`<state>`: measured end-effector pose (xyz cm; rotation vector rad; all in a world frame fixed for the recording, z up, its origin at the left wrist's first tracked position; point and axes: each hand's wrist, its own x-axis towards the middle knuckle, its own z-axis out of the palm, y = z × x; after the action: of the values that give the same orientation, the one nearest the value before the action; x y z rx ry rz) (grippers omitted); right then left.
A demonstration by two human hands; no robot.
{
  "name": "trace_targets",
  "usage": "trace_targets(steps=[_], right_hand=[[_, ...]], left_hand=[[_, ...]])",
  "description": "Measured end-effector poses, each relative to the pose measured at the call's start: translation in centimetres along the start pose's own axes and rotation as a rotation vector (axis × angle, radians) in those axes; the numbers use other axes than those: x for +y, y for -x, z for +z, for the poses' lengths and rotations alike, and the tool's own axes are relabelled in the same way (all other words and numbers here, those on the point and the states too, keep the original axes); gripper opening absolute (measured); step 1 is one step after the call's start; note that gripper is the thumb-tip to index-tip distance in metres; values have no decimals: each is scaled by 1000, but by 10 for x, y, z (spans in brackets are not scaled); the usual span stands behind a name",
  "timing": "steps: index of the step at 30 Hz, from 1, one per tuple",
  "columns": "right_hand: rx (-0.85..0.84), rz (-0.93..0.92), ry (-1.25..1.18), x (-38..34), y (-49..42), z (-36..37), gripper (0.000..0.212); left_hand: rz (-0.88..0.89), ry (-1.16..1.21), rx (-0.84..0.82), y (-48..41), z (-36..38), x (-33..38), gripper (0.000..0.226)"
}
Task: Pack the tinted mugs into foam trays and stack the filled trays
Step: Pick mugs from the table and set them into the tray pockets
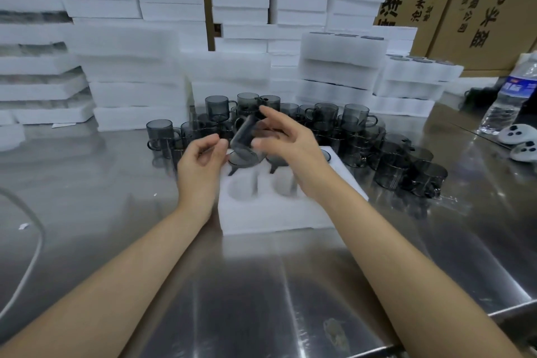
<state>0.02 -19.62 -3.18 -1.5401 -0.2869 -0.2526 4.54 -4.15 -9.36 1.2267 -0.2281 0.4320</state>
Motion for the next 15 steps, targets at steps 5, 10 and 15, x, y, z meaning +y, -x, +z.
trace_targets(steps=[5, 10, 15], right_hand=[[74, 225, -522, -3, -1, -9, 32], [54, 200, -514, -3, -1, -11, 19], [-35, 224, -469, -6, 1, -8, 35]], left_hand=[[-72, -26, -12, -6, -8, -4, 13], [-168, -29, 28, -9, -12, -8, 22], [-204, -26, 49, -9, -10, -6, 26]])
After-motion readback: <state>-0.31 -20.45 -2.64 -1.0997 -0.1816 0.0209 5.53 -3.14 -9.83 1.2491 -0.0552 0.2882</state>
